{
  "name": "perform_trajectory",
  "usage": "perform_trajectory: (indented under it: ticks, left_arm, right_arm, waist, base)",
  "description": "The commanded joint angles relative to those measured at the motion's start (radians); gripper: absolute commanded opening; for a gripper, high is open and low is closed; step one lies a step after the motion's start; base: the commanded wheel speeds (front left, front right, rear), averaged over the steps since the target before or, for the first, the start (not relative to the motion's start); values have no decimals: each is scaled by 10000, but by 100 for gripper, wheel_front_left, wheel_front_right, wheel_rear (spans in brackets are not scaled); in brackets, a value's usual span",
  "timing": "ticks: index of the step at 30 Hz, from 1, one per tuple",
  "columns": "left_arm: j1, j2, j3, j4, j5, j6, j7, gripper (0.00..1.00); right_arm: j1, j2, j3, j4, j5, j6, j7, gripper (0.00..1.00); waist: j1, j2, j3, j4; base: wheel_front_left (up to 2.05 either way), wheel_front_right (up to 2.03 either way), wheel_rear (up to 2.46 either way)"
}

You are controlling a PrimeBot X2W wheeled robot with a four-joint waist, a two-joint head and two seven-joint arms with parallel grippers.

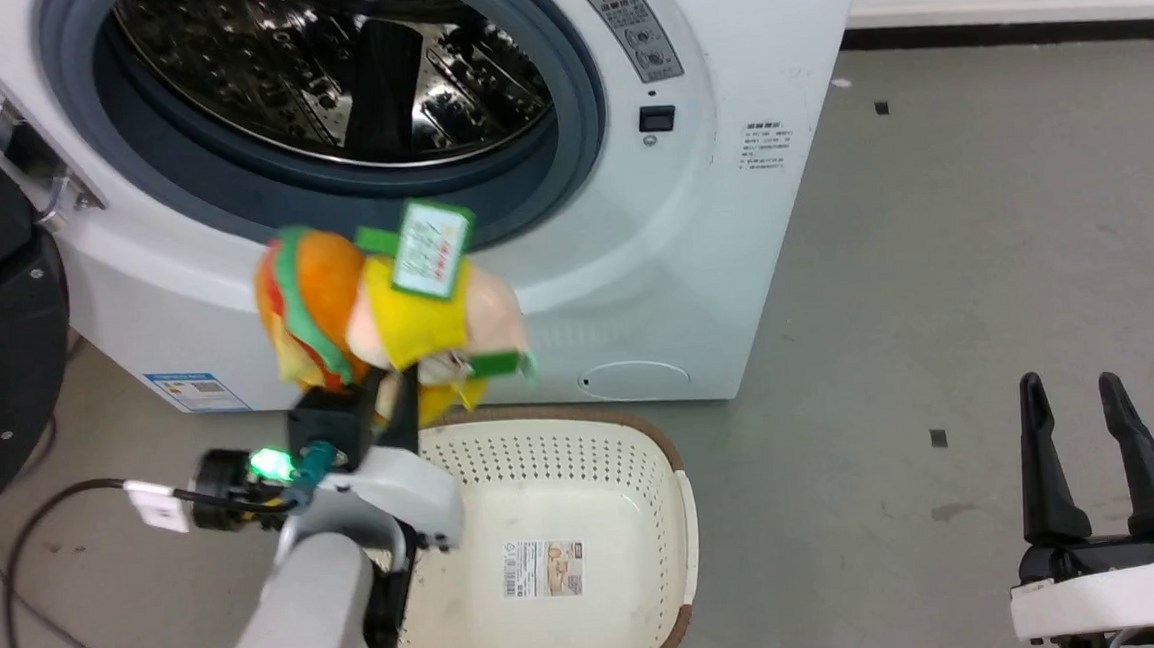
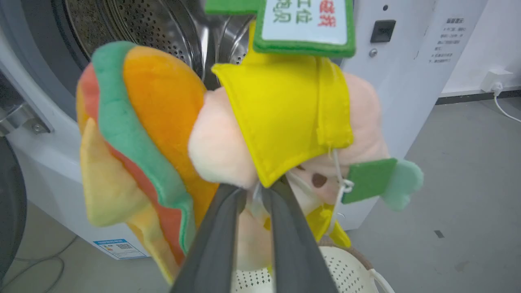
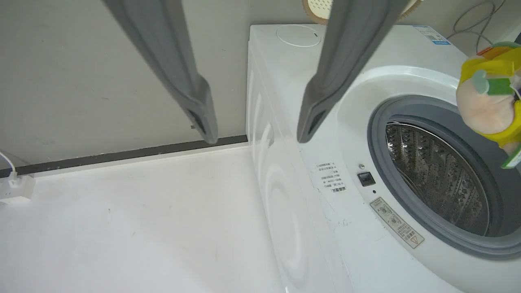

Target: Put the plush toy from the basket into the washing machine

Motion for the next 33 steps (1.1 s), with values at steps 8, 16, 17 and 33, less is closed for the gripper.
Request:
perform_trajectory:
  ticks: [8,16,17,33]
  left_arm:
    - [-1084,228,962,-458,216,118,-56,0]
    - [-3105,706,1699,422,300,-54,-56,0]
    - [-3378,798,1782,560,316,-87,-56,0]
    - [-7689,2040,2660,2137,505,-131,-57,0]
  right_arm:
    - [-507,-2,169,-139,-114,-7,-44,100]
    - [-1503,-2,247,-276,52,-7,-44,100]
    - [-1621,-2,280,-299,93,-7,-44,100]
    - [-2729,-2,551,-655,612,-7,-44,100]
  waist:
    - [1,0,1082,-456]
    - [1,0,2777,-1232]
    - [1,0,2955,-1335]
    - [1,0,5255,-2483]
  base:
    - [0,0,0]
    - [0,0,0]
    - [0,0,0]
    - [0,0,0]
